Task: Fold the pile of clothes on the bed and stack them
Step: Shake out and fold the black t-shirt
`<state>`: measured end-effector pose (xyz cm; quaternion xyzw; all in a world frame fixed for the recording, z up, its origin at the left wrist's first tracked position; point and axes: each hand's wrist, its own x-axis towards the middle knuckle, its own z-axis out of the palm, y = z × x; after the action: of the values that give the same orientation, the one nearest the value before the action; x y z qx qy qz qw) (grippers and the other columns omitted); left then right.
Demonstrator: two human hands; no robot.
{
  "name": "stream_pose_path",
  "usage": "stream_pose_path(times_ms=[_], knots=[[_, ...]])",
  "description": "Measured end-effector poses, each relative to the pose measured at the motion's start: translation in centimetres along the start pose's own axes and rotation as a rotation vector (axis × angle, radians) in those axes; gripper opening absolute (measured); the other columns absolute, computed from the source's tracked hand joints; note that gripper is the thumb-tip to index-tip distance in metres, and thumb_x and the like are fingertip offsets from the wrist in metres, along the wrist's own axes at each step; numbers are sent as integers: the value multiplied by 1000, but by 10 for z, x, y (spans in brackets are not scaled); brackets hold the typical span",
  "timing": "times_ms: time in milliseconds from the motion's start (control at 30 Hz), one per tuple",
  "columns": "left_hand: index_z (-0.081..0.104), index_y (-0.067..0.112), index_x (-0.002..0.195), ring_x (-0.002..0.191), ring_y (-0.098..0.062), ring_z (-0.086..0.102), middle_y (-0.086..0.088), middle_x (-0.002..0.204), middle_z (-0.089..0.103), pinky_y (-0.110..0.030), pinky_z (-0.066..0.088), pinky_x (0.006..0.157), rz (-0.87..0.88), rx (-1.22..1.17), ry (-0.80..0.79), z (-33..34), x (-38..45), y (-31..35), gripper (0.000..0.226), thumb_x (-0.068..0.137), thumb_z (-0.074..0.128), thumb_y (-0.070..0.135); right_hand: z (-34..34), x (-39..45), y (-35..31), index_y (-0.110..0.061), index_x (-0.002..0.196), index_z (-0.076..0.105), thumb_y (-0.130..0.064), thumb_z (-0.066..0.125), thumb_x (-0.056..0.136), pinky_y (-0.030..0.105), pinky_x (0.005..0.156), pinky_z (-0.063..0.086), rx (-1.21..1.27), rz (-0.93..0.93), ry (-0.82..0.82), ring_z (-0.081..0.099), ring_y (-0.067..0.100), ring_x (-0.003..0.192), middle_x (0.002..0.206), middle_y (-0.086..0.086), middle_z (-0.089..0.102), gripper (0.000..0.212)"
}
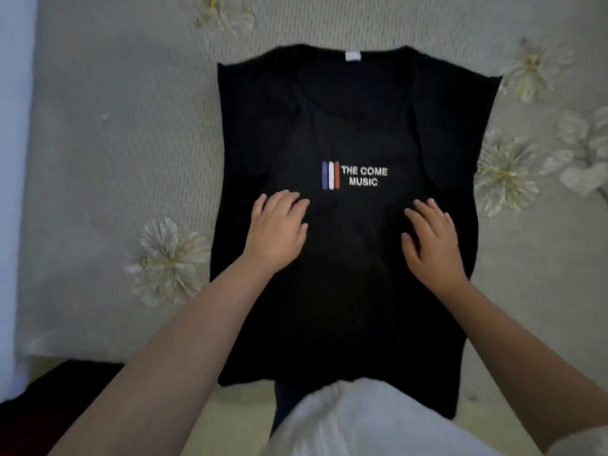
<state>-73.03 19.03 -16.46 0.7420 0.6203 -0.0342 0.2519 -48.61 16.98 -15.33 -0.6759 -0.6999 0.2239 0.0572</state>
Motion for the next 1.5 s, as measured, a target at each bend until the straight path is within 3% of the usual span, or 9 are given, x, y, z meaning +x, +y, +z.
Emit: stream_pose_path(times_ms=[233,400,700,933,1100,1200,1333,1400,1500], knots=[[37,-1,136,137,-41,21,-27,144,29,-56,14,108,-551,-119,116,85,-154,16,55,87,56,14,14,-135,63,5,138,32,-29,62,85,49,103,29,-246,365,-264,33,41,129,142,26,33,69],[32,-6,136,129,-40,30,-27,139,33,-43,24,108,-983,-407,294,101,-209,5,52,91,51,10,24,-186,65,1,137,31,-18,63,84,46,93,42,60,587,-178,46,38,113,123,25,45,65],[47,-4,126,117,-36,47,-22,125,52,-39,39,95,-904,-570,52,88,-224,-16,41,94,49,21,37,-237,57,7,101,56,-33,36,98,43,91,37,118,975,-97,53,40,102,107,26,59,45],[40,5,133,123,-32,44,-16,132,49,-38,36,100,-709,-647,29,76,-279,4,40,94,48,10,17,-275,38,6,97,58,-19,44,93,38,90,36,62,919,-98,55,37,99,100,25,60,28],[40,1,129,117,-35,48,-20,127,51,-40,40,93,-818,-615,22,59,-319,-3,37,94,47,12,-8,-304,37,2,57,38,-9,47,90,33,73,33,117,964,-247,43,25,79,66,13,43,35],[37,3,132,119,-33,47,-18,130,49,-41,40,95,-846,-695,112,39,-322,2,42,92,50,10,-23,-297,26,1,62,46,-2,49,86,31,68,33,315,999,-94,47,27,80,64,10,45,24],[46,5,124,114,-30,51,-15,126,52,-39,44,96,-796,-804,249,0,-281,19,37,89,56,9,-57,-250,-5,-1,112,56,-7,56,87,34,77,46,660,910,141,58,33,102,105,18,59,25],[57,5,112,106,-29,57,-15,117,59,-40,48,92,-772,-873,323,-22,-249,30,25,87,56,6,-76,-216,-17,-9,91,59,-6,55,88,30,70,51,833,876,194,59,30,97,101,15,58,6],[65,6,104,82,-15,59,-6,98,66,-23,49,72,-803,-1007,470,-53,-195,42,21,87,54,2,-105,-156,-25,-15,69,52,-2,52,89,19,54,48,1150,906,249,56,17,80,89,6,56,23]])
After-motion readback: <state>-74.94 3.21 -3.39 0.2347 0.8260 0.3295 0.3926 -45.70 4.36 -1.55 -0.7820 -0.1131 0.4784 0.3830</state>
